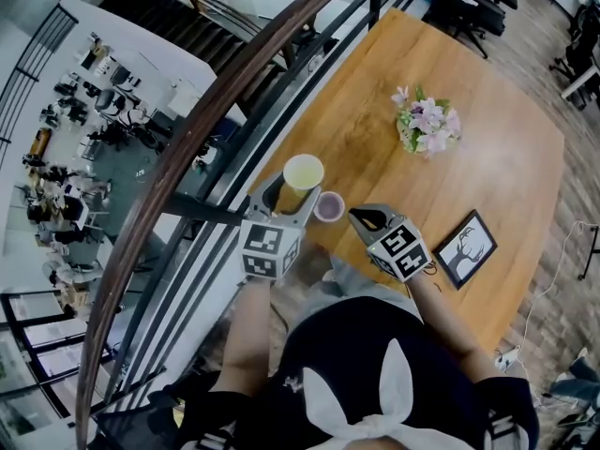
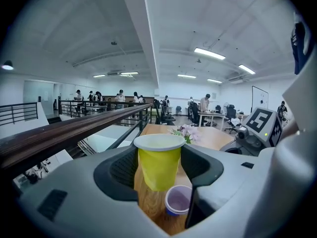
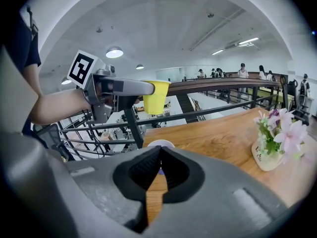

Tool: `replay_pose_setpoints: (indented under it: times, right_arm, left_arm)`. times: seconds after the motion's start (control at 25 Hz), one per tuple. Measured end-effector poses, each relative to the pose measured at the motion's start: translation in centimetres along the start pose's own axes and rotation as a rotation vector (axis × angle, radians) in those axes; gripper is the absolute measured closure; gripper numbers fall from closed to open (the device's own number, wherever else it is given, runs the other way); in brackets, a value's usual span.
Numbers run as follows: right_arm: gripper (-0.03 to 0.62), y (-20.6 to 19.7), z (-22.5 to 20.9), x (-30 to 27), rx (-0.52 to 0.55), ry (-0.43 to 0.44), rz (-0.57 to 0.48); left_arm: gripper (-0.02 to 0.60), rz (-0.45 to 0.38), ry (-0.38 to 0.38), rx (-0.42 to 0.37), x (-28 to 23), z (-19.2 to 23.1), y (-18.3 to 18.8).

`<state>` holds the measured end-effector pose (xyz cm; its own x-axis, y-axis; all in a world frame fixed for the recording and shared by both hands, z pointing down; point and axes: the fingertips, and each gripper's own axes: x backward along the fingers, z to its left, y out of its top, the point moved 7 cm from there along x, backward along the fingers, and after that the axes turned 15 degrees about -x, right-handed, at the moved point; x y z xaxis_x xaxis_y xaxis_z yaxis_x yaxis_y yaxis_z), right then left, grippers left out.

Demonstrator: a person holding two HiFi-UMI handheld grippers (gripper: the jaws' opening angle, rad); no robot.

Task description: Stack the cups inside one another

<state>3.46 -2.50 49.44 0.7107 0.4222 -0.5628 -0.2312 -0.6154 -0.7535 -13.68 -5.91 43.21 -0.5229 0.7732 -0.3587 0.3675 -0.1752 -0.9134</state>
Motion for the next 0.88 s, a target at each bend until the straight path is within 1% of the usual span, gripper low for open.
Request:
replay_pose_setpoints:
  times: [0.28, 0.6, 0.88]
  right_arm:
    - [0.595, 0.0, -0.1, 0.4, -0.004, -0.008, 0.0]
    - [0.595, -0.5, -0.5, 0.4, -0.017, -0.016, 0.006]
    - [0.595, -0.6, -0.8, 0.4, -0.022, -0.021, 0.01]
  left_arm:
    - [0.301, -0.019, -0.041, 0.03, 0.2, -1.7, -0.2]
    - [0.301, -0.018, -0.082, 0.069, -0.6, -4.0, -1.3]
    - [0.301, -0.004, -0.087, 0.126, -1.5, -5.0, -3.2]
